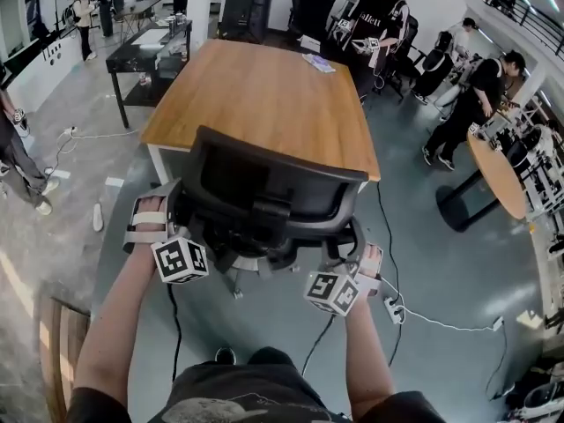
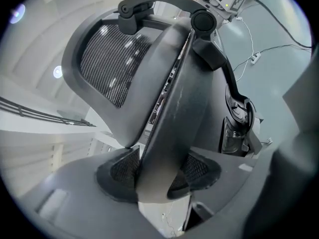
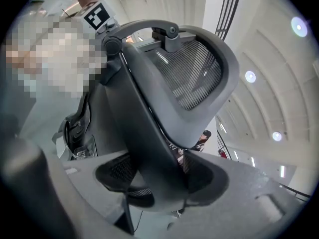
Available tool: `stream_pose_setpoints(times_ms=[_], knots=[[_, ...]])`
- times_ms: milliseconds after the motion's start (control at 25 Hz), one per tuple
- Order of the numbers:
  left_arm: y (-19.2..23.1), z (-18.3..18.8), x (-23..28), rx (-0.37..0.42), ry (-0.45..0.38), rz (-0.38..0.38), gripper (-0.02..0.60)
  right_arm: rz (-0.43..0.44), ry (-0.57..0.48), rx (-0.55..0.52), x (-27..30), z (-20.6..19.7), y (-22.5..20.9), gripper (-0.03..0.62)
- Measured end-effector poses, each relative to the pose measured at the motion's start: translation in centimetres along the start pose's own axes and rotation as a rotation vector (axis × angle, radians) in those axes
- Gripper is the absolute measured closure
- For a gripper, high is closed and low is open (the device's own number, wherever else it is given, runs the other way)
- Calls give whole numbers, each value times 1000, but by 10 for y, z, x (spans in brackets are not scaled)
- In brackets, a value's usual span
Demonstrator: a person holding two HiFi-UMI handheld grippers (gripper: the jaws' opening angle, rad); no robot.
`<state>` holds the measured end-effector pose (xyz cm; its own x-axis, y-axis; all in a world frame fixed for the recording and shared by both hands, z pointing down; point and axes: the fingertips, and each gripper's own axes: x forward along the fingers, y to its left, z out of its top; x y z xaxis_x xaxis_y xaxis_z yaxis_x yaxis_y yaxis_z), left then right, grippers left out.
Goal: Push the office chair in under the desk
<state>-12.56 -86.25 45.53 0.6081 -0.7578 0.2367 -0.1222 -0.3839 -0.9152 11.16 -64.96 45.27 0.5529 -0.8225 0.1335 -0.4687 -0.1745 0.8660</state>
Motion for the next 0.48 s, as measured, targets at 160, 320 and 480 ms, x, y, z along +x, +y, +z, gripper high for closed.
stream_pose_setpoints(times_ms=[160, 320, 480], knots=[[8, 2, 28, 1, -13, 11, 314, -4, 13, 0, 28, 1, -5, 327], [12, 10, 56, 2, -25, 22, 313, 1, 33, 4, 58, -5, -12, 327], [15, 17, 78, 4, -26, 26, 311, -7, 36, 9, 80, -9, -20, 326]])
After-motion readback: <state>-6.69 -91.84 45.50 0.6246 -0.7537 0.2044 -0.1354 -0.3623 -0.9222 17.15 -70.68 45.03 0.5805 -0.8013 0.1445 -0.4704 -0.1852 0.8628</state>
